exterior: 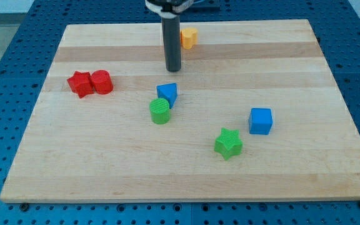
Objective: Slide the blue triangle to the bottom left side of the board
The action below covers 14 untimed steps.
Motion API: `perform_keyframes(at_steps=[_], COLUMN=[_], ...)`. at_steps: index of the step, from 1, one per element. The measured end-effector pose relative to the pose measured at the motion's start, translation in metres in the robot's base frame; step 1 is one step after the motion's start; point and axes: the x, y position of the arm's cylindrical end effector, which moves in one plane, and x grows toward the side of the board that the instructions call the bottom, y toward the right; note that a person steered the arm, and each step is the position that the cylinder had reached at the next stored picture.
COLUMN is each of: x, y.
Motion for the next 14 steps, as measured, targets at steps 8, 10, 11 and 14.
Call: perform_keyframes(at_steps=[8, 10, 11, 14], x=[0.058, 0.083, 0.113, 0.137], y=[0.015, 0.015, 0.014, -0.064])
